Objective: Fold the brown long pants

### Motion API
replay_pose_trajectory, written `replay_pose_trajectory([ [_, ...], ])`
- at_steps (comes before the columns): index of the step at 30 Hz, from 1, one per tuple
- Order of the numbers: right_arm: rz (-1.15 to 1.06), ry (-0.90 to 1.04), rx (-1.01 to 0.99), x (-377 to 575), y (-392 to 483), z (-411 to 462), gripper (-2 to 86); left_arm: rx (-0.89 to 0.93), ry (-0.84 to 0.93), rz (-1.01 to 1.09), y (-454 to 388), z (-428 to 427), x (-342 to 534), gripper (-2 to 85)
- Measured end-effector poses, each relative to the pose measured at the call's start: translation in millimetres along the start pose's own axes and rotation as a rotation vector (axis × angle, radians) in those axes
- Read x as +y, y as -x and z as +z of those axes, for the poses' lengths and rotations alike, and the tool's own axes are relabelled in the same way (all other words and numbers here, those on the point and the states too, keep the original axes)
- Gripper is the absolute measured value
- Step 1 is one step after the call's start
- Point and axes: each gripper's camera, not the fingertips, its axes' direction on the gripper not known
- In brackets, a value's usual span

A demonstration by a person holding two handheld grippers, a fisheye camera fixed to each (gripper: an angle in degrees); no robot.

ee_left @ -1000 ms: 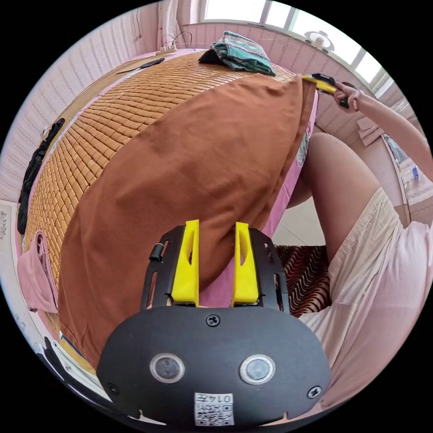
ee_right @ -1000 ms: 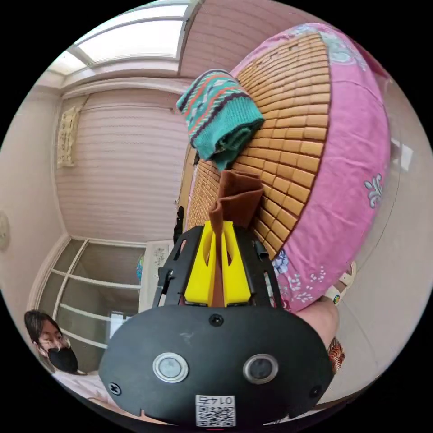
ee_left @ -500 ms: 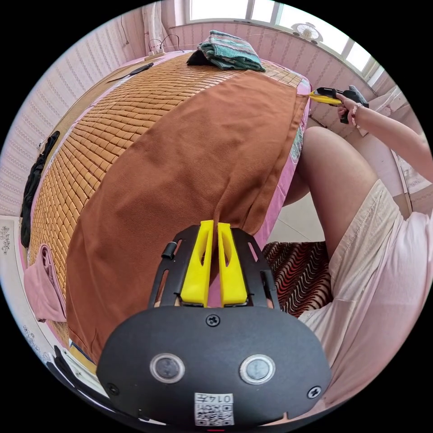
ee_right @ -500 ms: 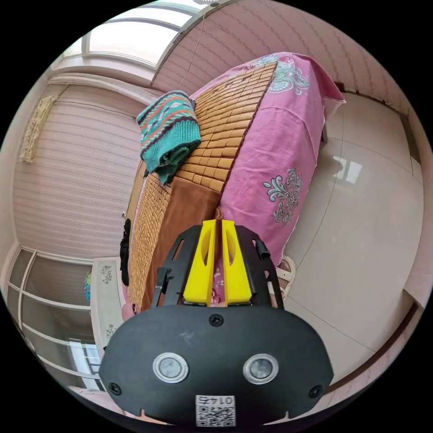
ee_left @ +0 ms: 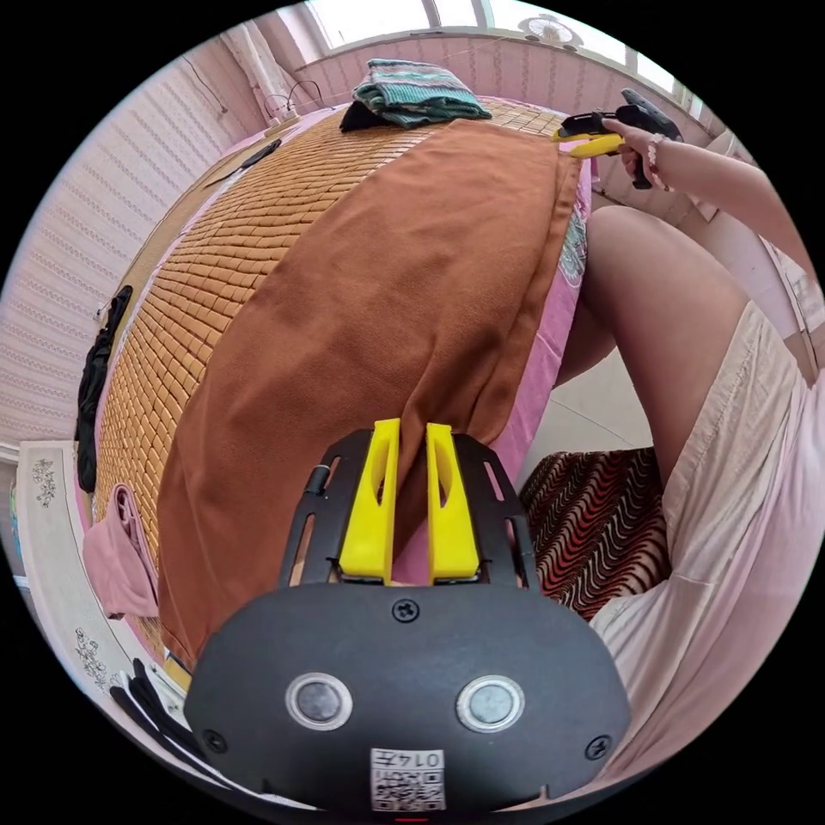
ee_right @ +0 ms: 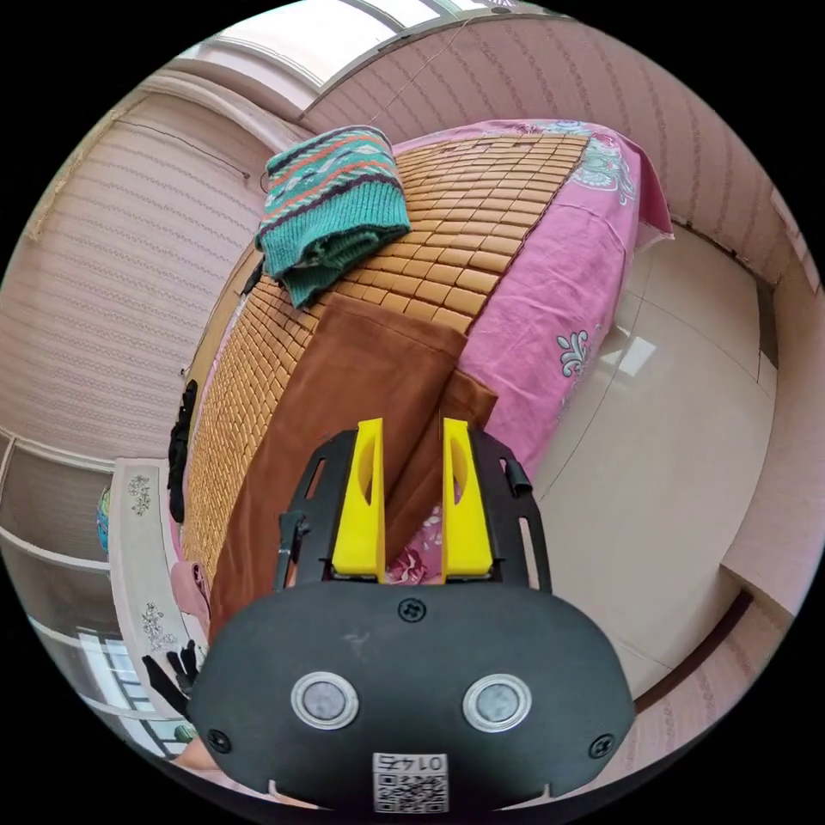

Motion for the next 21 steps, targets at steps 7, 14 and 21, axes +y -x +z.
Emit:
replay_pose_trajectory([
  [7,-0.079,0.027,-0.057,-8.5,27.7,-3.7,1.0,0.036,0.026,-0.044,7.1,-3.9,1.9,1.1],
  [14,-0.174,-0.002,-0.158,2.5,43.2,-42.9,0.1,-0.025,-0.114,0.01,17.5,-75.1,33.7,-0.6],
  [21,0.059,0.127,-0.162,20.3,-12.1,14.0,0.1,0.074,-0.068,-0.068,19.5,-49.0,62.1,-0.6],
])
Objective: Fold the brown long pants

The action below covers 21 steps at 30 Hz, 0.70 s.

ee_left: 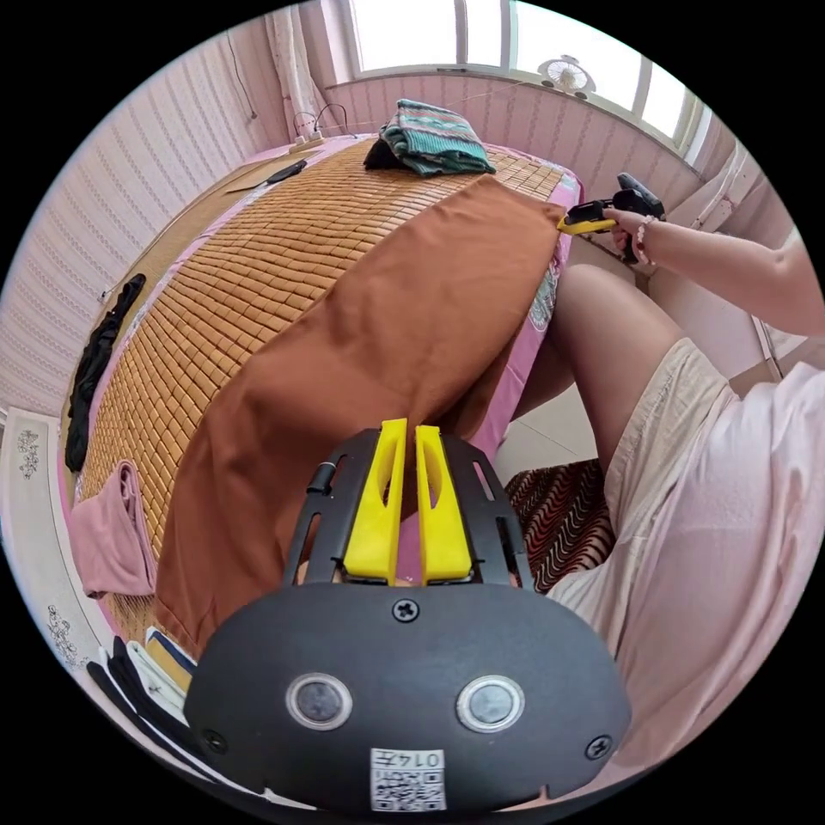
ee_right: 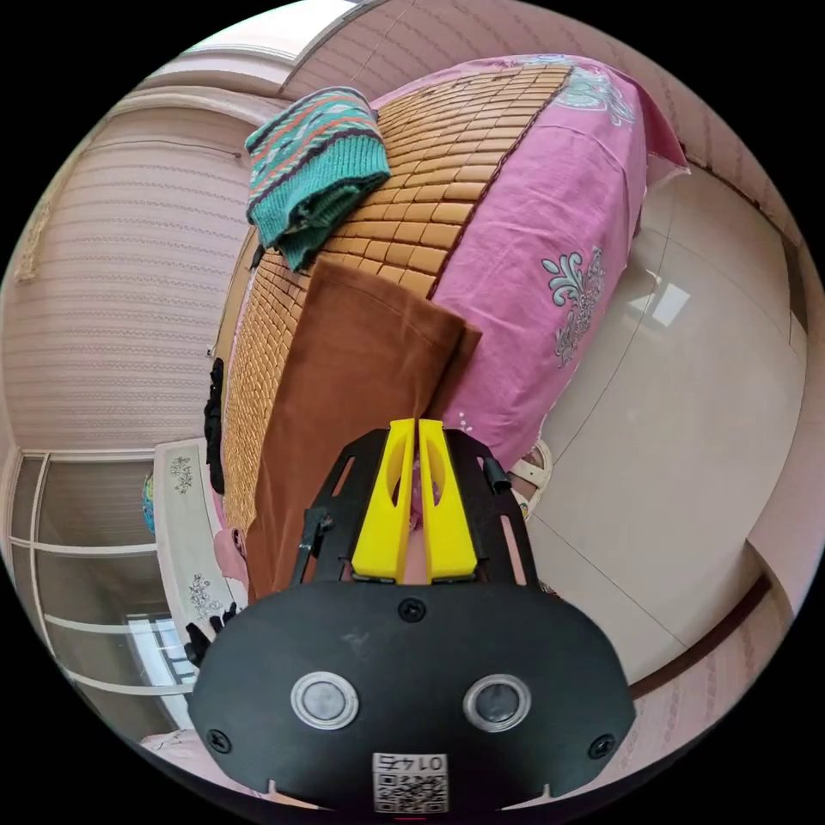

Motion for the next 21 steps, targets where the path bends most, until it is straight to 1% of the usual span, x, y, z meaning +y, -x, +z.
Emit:
replay_pose_trajectory([
  [3,0.004,-0.048,-0.032,7.8,3.6,-2.5,0.2,-0.011,0.025,0.002,-1.6,11.6,6.1,-0.6],
  [6,-0.038,-0.084,-0.032,16.3,15.2,-11.4,0.2,-0.021,0.008,0.02,-0.5,3.0,13.4,-0.7],
  [9,-0.046,-0.05,0.005,18.4,17.3,-0.7,0.6,-0.026,0.002,0.033,3.0,-5.3,24.0,-0.6],
  [10,-0.035,-0.016,0.006,16.2,14.7,8.4,0.9,-0.024,0.003,0.03,3.9,-4.5,26.3,-0.5],
  [13,-0.008,-0.076,-0.036,19.0,14.3,8.3,2.0,0.002,0.019,-0.033,11.0,2.1,37.0,0.1],
  [14,-0.017,-0.103,-0.042,22.1,17.2,6.8,3.0,0.018,0.026,-0.069,14.9,-0.7,41.1,0.6],
  [17,-0.05,-0.107,-0.025,29.0,25.9,8.4,5.8,0.06,-0.05,-0.16,28.5,-21.1,66.0,1.9],
  [19,-0.087,-0.102,0.0,34.9,35.6,9.7,6.5,0.055,-0.109,-0.291,45.0,-36.5,92.6,3.1],
  [21,-0.138,-0.12,0.043,43.4,51.2,9.4,6.6,0.026,-0.175,-0.51,72.3,-54.6,140.9,6.1],
])
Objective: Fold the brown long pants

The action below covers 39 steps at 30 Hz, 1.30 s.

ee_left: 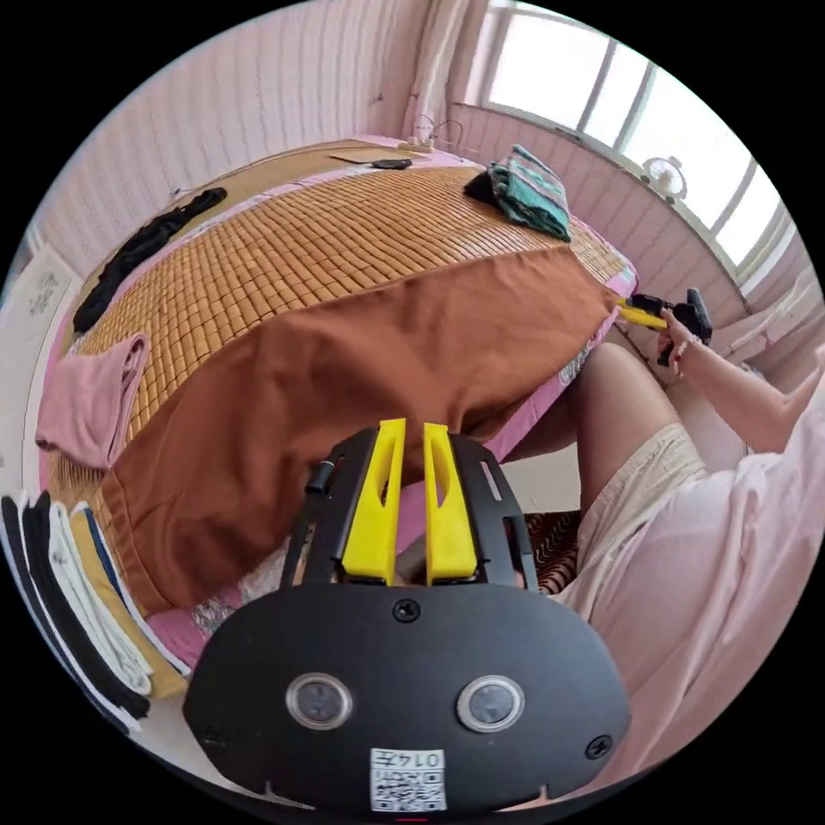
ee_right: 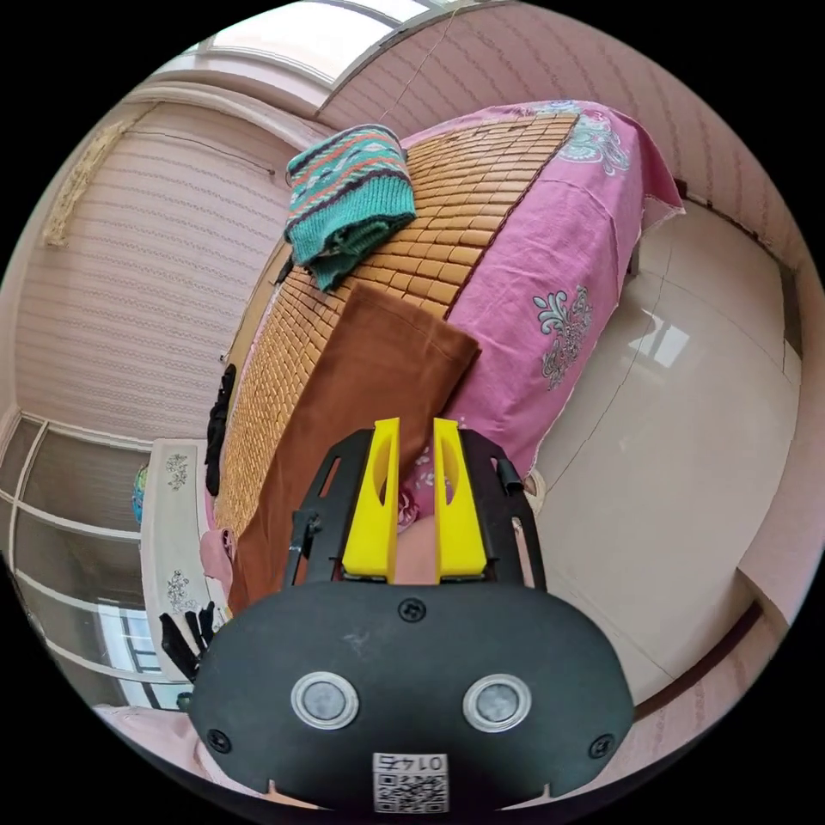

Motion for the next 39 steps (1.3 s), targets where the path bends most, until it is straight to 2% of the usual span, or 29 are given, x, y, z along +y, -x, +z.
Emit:
replay_pose_trajectory([
  [4,-0.209,0.012,0.027,19.9,64.3,10.8,6.2,-0.132,-0.006,-0.34,75.6,-24.2,51.5,12.2],
  [6,-0.342,0.115,-0.022,33.2,104.0,34.0,6.0,-0.209,-0.017,-0.489,115.0,-38.0,81.6,13.6],
  [8,-0.548,0.312,-0.078,64.8,165.8,75.9,6.0,-0.231,-0.034,-0.566,137.3,-44.7,96.0,15.0],
  [12,-0.798,0.551,-0.157,134.9,247.2,132.5,6.1,-0.168,-0.07,-0.711,175.6,-41.6,109.2,18.1],
  [14,-0.93,0.653,-0.154,178.3,288.5,161.5,6.1,-0.143,-0.04,-0.713,181.8,-31.5,105.4,17.6],
  [16,-1.006,0.674,-0.117,202.7,312.0,177.7,6.0,-0.235,0.075,-0.696,183.2,-19.7,98.3,14.7],
  [17,-1.039,0.685,-0.085,214.7,324.2,188.2,5.9,-0.285,0.135,-0.645,182.1,-14.4,94.0,10.7],
  [21,-1.104,0.73,-0.015,237.7,349.3,211.8,5.2,-0.301,0.155,-0.496,183.0,-24.0,88.0,3.0],
  [26,-1.185,0.71,0.049,258.3,374.9,221.2,3.4,-0.376,0.124,-0.334,175.6,-54.9,78.8,1.8],
  [29,-1.204,0.77,0.14,273.0,374.4,245.7,1.4,-0.406,0.213,-0.365,189.8,-35.7,90.2,2.6],
  [31,-1.205,0.757,0.123,276.8,375.7,250.8,0.2,-0.377,0.303,-0.374,194.8,-9.5,100.3,3.7],
  [34,-1.211,0.794,0.142,281.0,387.9,254.4,-0.5,-0.402,0.289,-0.376,189.1,-9.9,98.0,5.1],
  [37,-1.285,0.749,0.024,296.1,399.3,236.5,-0.4,-0.418,0.196,-0.38,180.8,-33.5,99.9,6.5],
  [39,-1.319,0.795,0.02,312.9,400.8,239.5,-0.5,-0.474,0.117,-0.367,168.4,-58.5,103.5,7.0],
])
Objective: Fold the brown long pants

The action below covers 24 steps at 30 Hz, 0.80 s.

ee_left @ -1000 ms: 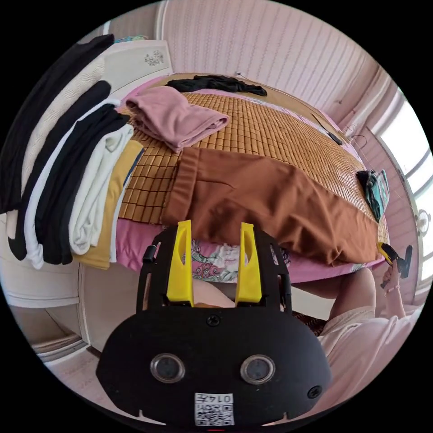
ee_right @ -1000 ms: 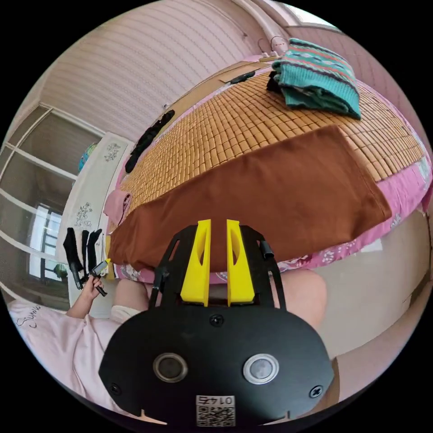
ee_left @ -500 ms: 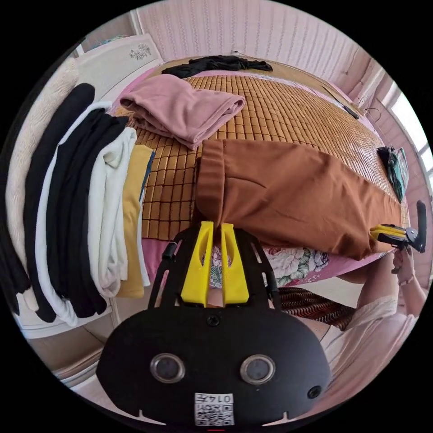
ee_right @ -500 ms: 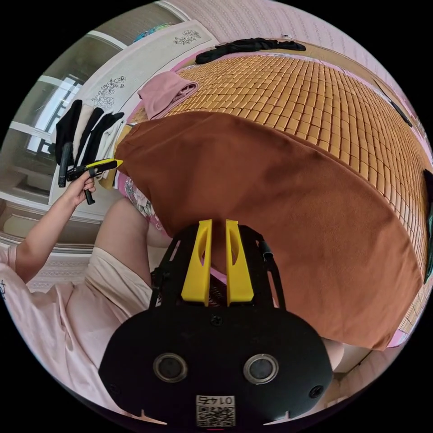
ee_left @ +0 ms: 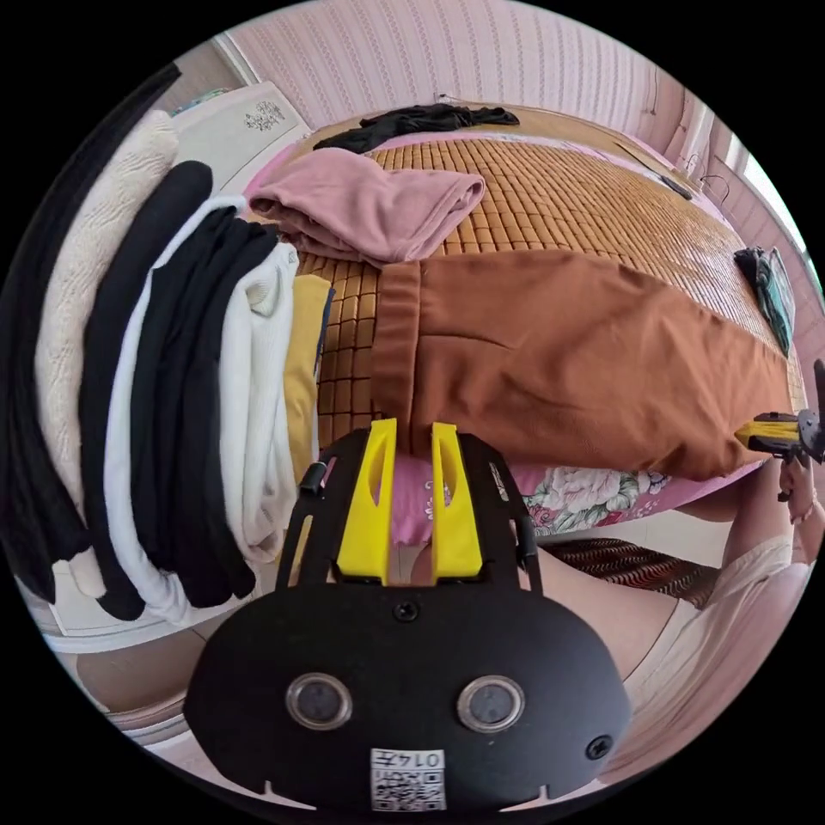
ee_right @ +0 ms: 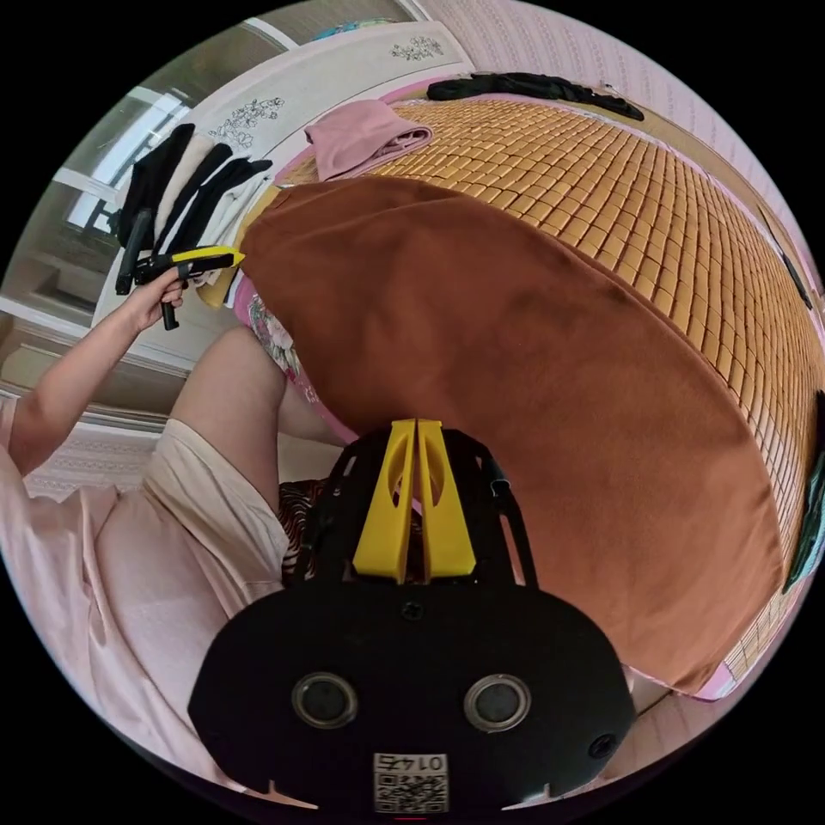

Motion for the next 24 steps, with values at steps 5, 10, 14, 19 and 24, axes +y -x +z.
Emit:
replay_pose_trajectory([
  [5,0.004,0.05,0.044,-15.6,9.3,19.2,-0.9,-0.057,-0.168,0.044,-25.9,-58.7,10.8,4.4],
  [10,-0.017,0.05,0.003,-35.4,11.4,0.2,-0.8,0.307,-0.235,0.311,-134.7,-68.8,4.2,-0.4],
  [14,0.04,0.011,0.093,-78.8,-10.9,-24.6,-0.5,0.362,-0.211,0.577,-261.6,-37.9,7.8,-0.9],
  [19,0.077,0.017,0.178,-145.2,-32.5,-28.5,-0.4,0.295,-0.046,0.676,-327.3,2.7,0.8,-1.0],
  [24,0.115,0.142,0.197,-179.8,-51.0,-9.1,-0.5,0.364,-0.054,0.688,-322.3,4.0,-7.0,-1.0],
])
